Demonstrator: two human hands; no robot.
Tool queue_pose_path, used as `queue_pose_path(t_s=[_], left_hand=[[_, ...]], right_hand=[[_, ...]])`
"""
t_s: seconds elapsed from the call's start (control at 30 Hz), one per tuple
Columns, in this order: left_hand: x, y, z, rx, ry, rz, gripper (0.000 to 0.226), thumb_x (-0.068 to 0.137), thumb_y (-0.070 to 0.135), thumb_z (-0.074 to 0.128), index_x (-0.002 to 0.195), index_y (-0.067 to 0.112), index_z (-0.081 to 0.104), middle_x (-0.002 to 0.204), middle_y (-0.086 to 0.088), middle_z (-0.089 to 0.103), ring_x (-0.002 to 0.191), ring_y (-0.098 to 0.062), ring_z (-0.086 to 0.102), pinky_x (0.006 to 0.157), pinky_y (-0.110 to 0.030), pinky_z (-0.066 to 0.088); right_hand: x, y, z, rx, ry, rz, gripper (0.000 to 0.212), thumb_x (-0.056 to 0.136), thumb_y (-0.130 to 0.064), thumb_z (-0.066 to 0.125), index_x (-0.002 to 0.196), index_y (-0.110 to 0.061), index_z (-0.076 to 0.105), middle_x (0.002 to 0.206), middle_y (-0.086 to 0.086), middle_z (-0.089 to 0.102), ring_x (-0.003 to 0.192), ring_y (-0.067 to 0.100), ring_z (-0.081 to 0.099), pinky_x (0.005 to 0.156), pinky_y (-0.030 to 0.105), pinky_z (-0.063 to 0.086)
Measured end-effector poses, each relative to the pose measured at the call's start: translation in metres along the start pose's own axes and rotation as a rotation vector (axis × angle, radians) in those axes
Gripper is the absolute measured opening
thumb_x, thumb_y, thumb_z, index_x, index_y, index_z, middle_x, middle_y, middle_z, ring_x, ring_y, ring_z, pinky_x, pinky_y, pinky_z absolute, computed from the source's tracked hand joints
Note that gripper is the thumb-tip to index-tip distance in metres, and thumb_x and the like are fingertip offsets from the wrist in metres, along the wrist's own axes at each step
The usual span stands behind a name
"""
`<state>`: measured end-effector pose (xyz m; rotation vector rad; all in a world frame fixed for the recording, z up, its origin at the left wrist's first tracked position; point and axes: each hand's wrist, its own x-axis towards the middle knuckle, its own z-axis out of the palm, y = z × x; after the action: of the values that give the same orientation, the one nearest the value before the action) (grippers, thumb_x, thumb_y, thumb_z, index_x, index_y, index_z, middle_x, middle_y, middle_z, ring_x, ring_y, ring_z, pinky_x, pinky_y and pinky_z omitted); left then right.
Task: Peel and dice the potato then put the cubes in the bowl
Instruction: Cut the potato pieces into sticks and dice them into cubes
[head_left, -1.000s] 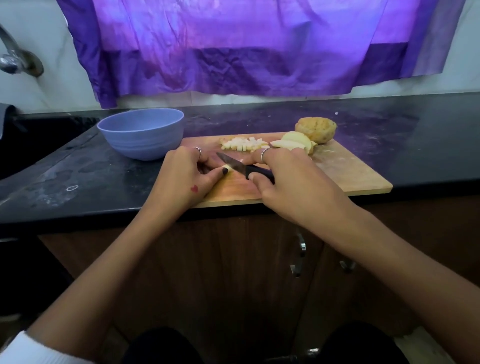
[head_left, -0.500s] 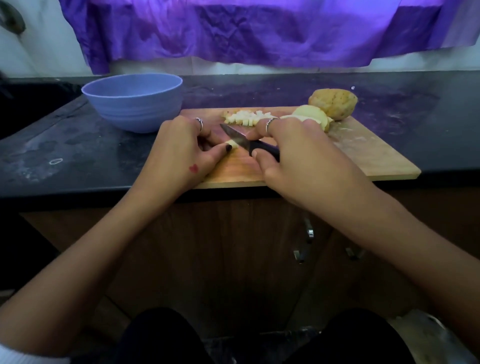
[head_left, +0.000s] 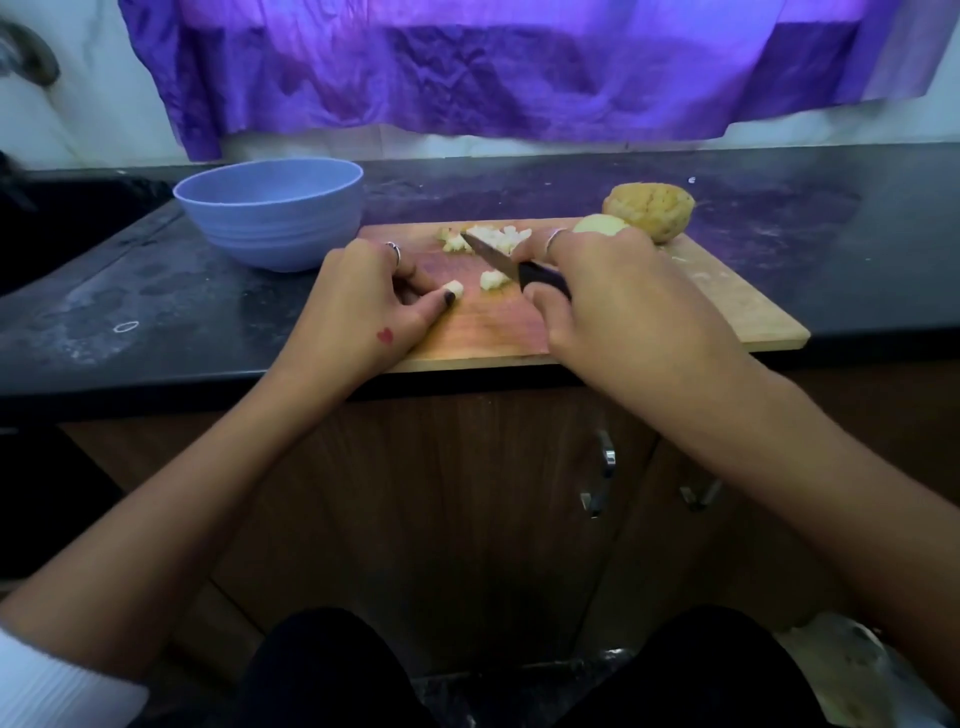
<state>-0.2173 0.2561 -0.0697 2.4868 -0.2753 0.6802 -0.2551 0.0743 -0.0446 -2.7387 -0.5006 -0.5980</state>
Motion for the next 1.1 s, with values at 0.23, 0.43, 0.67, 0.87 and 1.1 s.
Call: queue_pose_path(t_s=[0.23, 0.43, 0.67, 0.87, 1.1], left_hand=[[0.0, -0.002, -0.003, -0.012, -0.022, 0.009, 0.017, 0.084, 0.025, 0.071, 0.092, 0.011, 0.076, 0.077, 0.001, 0.068, 0.068, -0.007, 0.059, 0.06, -0.011, 0.038], [0.001, -0.002, -0.004, -0.018, -0.014, 0.012, 0.011, 0.084, 0.021, 0.071, 0.088, 0.011, 0.076, 0.064, 0.014, 0.057, 0.059, 0.001, 0.052, 0.055, 0.0, 0.035], [0.001, -0.005, -0.003, -0.041, -0.026, 0.026, 0.01, 0.085, 0.015, 0.071, 0.089, 0.01, 0.077, 0.068, 0.015, 0.059, 0.062, 0.001, 0.053, 0.058, 0.0, 0.035], [0.002, -0.006, -0.001, -0.049, -0.019, 0.023, 0.011, 0.085, 0.019, 0.071, 0.091, 0.011, 0.077, 0.086, 0.0, 0.072, 0.076, -0.008, 0.063, 0.063, -0.006, 0.041], [0.001, -0.004, -0.004, -0.061, -0.032, 0.012, 0.011, 0.085, 0.022, 0.072, 0.088, 0.013, 0.077, 0.083, 0.002, 0.073, 0.077, -0.007, 0.065, 0.065, -0.008, 0.045]], right_hand=[[-0.003, -0.011, 0.007, 0.087, 0.0, -0.016, 0.031, 0.095, -0.03, 0.053, 0.125, -0.028, 0.058, 0.104, 0.004, 0.061, 0.092, 0.022, 0.058, 0.075, 0.033, 0.051], [-0.003, -0.014, 0.007, 0.068, -0.011, -0.019, 0.031, 0.096, -0.03, 0.052, 0.126, -0.026, 0.057, 0.103, 0.004, 0.057, 0.099, 0.025, 0.058, 0.083, 0.04, 0.051], [0.015, -0.015, 0.019, 0.035, -0.028, -0.027, 0.028, 0.091, -0.024, 0.056, 0.118, -0.026, 0.061, 0.106, 0.005, 0.061, 0.092, 0.023, 0.058, 0.076, 0.039, 0.053], [0.027, -0.013, 0.03, 0.053, -0.05, -0.01, 0.026, 0.09, -0.029, 0.055, 0.115, -0.025, 0.061, 0.103, 0.006, 0.062, 0.095, 0.027, 0.059, 0.079, 0.041, 0.053], [0.015, -0.01, 0.02, 0.019, -0.093, -0.02, 0.027, 0.093, -0.03, 0.054, 0.119, -0.027, 0.06, 0.106, 0.005, 0.061, 0.093, 0.025, 0.059, 0.078, 0.039, 0.053]])
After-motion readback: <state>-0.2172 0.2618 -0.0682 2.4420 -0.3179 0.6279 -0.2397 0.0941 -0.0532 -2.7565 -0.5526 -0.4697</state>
